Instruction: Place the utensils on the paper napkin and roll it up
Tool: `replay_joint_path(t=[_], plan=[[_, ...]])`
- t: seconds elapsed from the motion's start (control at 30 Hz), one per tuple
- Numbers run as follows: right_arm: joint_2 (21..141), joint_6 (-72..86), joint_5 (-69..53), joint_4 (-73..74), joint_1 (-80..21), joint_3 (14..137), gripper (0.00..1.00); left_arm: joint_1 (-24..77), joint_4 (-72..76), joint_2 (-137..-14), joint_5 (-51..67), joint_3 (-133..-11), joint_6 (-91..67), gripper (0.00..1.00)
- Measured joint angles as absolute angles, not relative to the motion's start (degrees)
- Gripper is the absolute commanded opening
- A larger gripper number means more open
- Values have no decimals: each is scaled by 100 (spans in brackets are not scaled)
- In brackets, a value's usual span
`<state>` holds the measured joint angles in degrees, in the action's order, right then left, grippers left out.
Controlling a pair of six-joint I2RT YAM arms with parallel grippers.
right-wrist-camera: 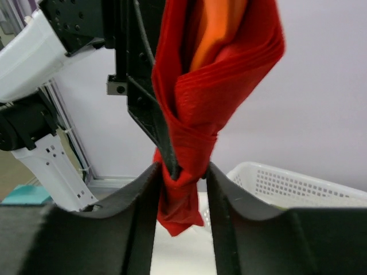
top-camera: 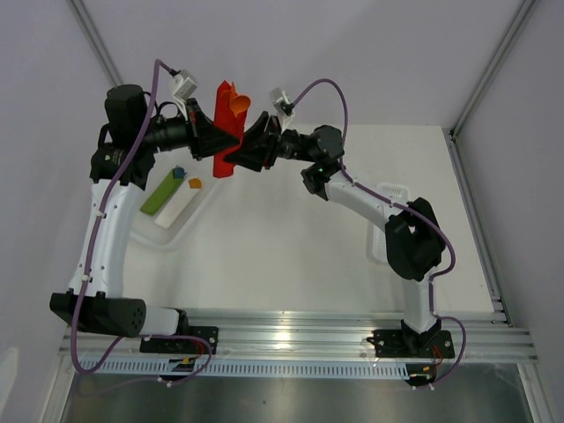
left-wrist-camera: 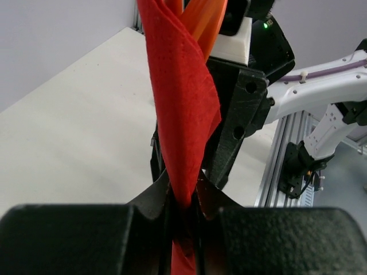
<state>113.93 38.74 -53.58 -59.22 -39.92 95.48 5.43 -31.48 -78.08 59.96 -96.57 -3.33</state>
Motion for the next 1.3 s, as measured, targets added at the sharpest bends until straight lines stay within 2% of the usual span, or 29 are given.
replay_joint_path(t=[0.17, 0.27, 0.43, 0.7, 0.97, 1.3], plan=[[11426, 3909, -5360, -5710, -3909, 9513, 60, 360, -3739, -7813, 5907, -9657, 189, 1], [11424, 3883, -5328, -5616, -3774, 9347, 62, 47, -4128, -7848, 5778, -9657, 650, 1], [11384, 3559, -5186, -4987, -3514, 8764, 63, -458, -4772, -8077, 5170, -9557, 1573, 1], [11050, 2755, -5061, -3889, -3328, 8237, 62, -740, -5098, -8488, 3850, -8427, 2718, 1], [10739, 2510, -5039, -3745, -3330, 8136, 62, -1216, -5166, -9856, 2904, -8532, 2987, 1], [10735, 2370, -4908, -3444, -3330, 8049, 61, -1214, -5391, -10831, 2644, -8890, 3070, 1]])
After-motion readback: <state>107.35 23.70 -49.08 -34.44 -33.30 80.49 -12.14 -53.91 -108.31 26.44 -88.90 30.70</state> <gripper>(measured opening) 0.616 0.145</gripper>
